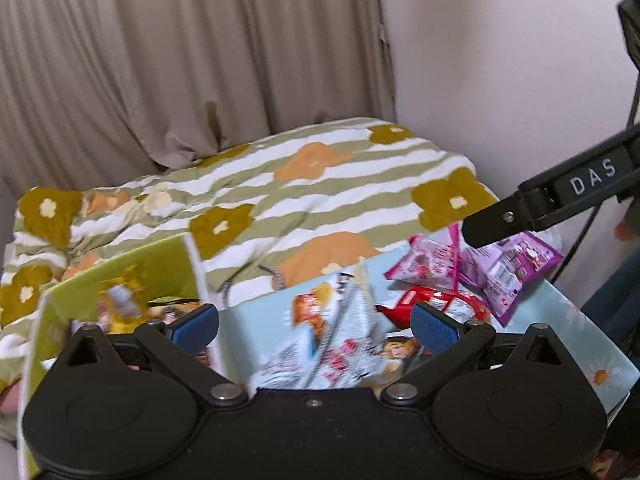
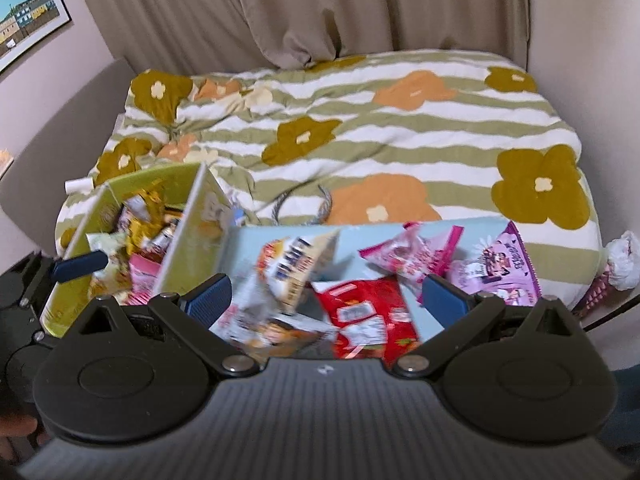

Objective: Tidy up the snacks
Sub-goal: 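Move both tools back over the snack pile, then grasp the grey rice-cracker bag with the left tool while the right tool grasps the red bag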

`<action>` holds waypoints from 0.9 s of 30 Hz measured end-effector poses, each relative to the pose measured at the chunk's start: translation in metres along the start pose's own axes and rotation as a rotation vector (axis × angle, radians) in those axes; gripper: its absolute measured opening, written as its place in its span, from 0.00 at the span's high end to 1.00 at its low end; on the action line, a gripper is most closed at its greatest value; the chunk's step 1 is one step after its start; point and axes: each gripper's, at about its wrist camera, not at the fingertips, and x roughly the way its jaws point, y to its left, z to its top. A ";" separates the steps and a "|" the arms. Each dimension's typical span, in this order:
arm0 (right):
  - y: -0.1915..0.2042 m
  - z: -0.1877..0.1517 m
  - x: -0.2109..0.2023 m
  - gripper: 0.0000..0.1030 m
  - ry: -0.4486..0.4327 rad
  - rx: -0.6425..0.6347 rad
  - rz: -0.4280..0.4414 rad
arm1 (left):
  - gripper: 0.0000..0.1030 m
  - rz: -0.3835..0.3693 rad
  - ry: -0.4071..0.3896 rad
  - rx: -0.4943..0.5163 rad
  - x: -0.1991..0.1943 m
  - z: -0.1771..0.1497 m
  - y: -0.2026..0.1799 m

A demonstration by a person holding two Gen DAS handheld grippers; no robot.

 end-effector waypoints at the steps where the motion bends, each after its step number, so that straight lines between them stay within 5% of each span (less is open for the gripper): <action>1: -0.007 0.000 0.005 0.00 0.013 -0.005 0.006 | 0.00 -0.011 0.013 0.010 0.009 0.000 -0.006; 18: -0.046 -0.009 0.096 0.00 0.178 0.001 0.080 | 0.00 -0.056 0.196 0.248 0.102 -0.023 -0.051; 27: -0.043 -0.015 0.118 0.00 0.228 0.017 0.067 | 0.20 -0.076 0.248 0.289 0.113 -0.032 -0.051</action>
